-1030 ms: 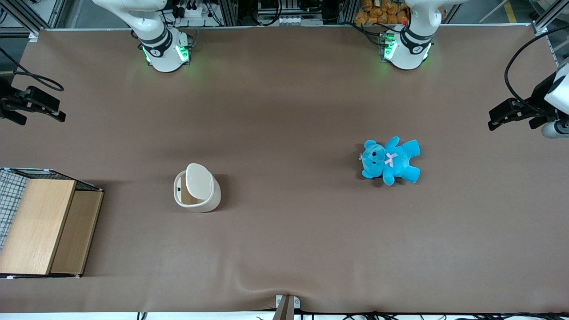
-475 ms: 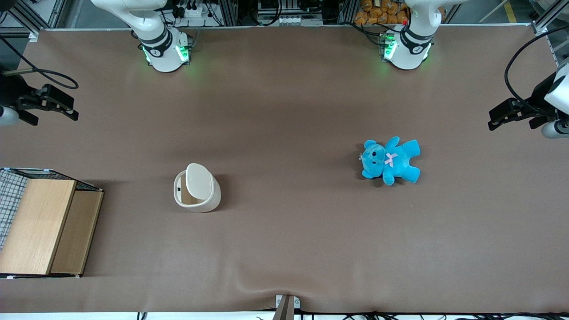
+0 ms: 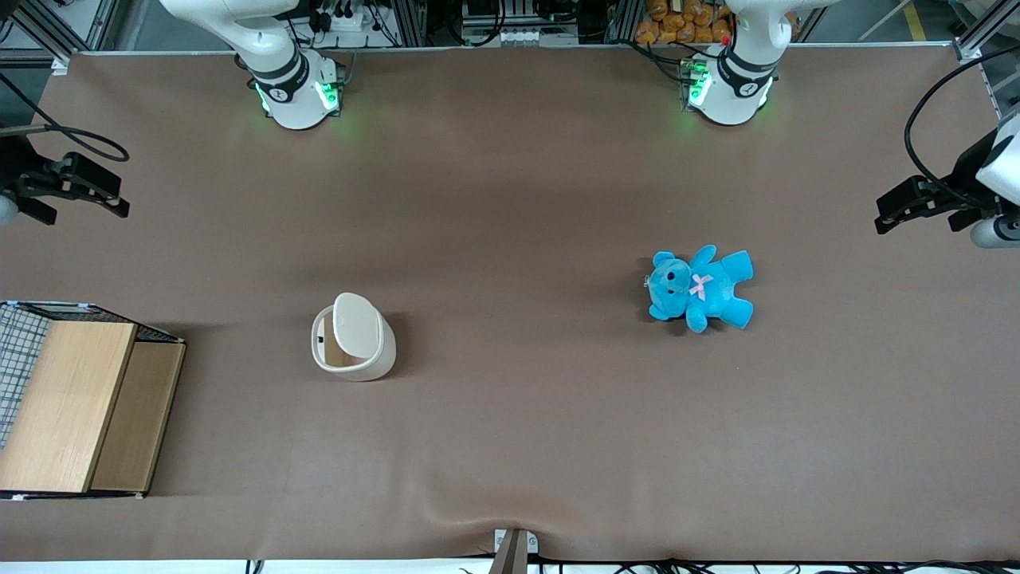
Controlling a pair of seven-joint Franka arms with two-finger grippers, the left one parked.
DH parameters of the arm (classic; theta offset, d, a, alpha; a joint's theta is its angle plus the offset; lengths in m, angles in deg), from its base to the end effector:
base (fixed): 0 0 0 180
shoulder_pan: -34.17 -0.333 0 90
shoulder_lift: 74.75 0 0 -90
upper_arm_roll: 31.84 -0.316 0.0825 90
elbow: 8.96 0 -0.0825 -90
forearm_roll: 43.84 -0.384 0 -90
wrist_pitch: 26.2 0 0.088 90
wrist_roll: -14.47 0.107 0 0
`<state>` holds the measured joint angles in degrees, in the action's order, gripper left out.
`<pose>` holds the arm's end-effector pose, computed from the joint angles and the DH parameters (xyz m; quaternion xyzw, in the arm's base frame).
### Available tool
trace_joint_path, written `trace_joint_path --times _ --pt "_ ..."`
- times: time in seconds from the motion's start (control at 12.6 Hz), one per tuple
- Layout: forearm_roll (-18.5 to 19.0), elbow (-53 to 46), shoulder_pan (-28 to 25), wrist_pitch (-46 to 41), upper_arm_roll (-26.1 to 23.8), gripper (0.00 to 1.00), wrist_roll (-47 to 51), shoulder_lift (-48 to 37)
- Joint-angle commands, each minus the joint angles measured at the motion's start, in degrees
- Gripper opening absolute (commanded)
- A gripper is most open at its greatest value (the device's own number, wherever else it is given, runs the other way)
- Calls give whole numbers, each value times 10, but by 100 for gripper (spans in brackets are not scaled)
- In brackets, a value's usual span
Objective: Open trash can with right arm
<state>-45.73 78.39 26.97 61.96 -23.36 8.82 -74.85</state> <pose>0.5512 -0.0088 0.6444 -0.9991 -0.0388 -0.0089 0.0161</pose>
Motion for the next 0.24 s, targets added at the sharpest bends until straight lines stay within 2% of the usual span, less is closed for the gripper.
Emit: trace_joint_path --times 0.0,0.16 --pt "7 -10 -18 -5 14 100 2 -6" --pt "7 -9 -16 -11 14 100 3 -7"
